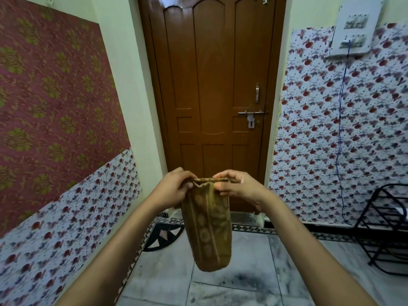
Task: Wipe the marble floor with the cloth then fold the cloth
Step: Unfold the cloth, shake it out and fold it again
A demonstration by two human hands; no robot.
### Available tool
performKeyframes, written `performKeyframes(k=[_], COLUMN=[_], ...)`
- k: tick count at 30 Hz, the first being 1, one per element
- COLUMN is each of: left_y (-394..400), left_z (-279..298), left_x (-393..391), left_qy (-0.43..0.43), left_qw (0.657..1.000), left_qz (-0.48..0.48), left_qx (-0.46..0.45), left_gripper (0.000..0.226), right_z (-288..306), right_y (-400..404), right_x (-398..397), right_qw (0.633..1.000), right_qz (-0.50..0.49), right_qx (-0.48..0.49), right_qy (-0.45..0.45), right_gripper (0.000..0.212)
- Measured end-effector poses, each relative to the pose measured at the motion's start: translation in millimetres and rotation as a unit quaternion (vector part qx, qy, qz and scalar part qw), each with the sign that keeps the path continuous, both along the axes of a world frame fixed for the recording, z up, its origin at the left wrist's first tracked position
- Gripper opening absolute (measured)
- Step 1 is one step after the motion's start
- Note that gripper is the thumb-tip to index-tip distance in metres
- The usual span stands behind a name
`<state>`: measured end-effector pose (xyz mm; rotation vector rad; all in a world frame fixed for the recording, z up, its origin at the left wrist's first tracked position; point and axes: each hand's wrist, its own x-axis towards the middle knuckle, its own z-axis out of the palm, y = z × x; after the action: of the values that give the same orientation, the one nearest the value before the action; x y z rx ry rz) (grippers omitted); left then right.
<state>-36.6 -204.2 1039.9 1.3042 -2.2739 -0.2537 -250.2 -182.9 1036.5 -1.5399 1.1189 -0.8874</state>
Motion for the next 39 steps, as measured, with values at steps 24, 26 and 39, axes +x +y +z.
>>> performKeyframes(k=[24,26,39], left_y=[1.4,3.8,-3.0], left_z=[31.1,48.2,103.0], left_x=[-56.3,-61.6,-32.3], left_qy=[0.063,0.063,0.375], left_qw=[0.978,0.973,0.877], left_qz=[-0.111,-0.129,0.016], left_qx=[0.167,0.18,0.299], left_gripper=[0.017,0.02,0.018], right_z=[-17.2,-28.4,-84.8], right_y=[-5.1,0.0,11.4], right_x=[-30.1,-32.2,-26.9], right_qw=[0.982,0.987,0.873], right_qz=[-0.074,-0.037,-0.054], right_qx=[-0.077,-0.037,0.126], right_qy=[-0.154,-0.149,-0.468], right_gripper=[0.06,0.062,0.08])
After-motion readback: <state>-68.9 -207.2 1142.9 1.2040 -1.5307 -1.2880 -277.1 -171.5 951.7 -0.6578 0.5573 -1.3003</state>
